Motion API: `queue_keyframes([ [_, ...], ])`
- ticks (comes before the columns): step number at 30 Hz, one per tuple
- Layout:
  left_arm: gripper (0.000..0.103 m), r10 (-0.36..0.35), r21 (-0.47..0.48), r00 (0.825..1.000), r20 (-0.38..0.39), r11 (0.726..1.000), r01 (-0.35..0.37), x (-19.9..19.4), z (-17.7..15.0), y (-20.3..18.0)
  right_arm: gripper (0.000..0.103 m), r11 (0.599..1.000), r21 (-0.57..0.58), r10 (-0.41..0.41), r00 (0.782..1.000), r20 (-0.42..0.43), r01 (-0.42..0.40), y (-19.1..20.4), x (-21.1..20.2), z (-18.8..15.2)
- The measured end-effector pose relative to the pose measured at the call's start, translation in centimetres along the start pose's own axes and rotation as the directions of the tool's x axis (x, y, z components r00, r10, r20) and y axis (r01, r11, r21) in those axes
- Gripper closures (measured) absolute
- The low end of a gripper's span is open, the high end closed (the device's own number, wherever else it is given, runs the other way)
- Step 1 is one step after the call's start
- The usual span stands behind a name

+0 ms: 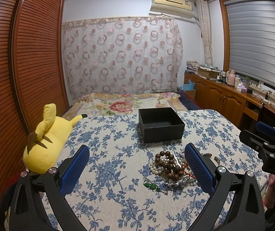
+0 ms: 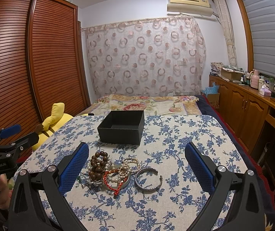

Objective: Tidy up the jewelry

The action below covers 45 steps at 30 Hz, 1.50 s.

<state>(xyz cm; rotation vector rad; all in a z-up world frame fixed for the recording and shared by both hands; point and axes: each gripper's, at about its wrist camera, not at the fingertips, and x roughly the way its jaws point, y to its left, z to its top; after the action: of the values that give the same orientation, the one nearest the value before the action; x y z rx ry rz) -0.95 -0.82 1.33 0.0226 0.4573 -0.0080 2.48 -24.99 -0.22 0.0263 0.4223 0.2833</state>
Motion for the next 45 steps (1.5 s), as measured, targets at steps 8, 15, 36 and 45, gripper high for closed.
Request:
queue_keyframes([
  [8,0.008,0.0,-0.002,1.0,0.0,1.0,0.0,0.0,0.0,0.1,0.002,1.0,-0.001,0.0,1.0,0.0,0.0,0.0,-0.1,0.1],
  [15,0.008,-0.004,-0.005,1.0,-0.01,1.0,0.004,0.1,0.0,0.0,0.002,1.0,-0.002,0.006,1.0,-0.007,-0.006,0.4,0.3,-0.2],
  [36,0.008,-0.124,-0.025,0.979,-0.159,0.992,0.122,6.1,-4.3,1.1,0.024,0.995,-0.084,0.043,0.979,-0.201,-0.061,-2.5,6.0,-3.5],
  [45,0.008,-0.176,-0.044,0.957,-0.23,0.984,0.171,8.2,-5.6,0.9,0.043,0.981,-0.126,0.094,0.927,-0.362,-0.149,-2.4,10.3,-5.4],
])
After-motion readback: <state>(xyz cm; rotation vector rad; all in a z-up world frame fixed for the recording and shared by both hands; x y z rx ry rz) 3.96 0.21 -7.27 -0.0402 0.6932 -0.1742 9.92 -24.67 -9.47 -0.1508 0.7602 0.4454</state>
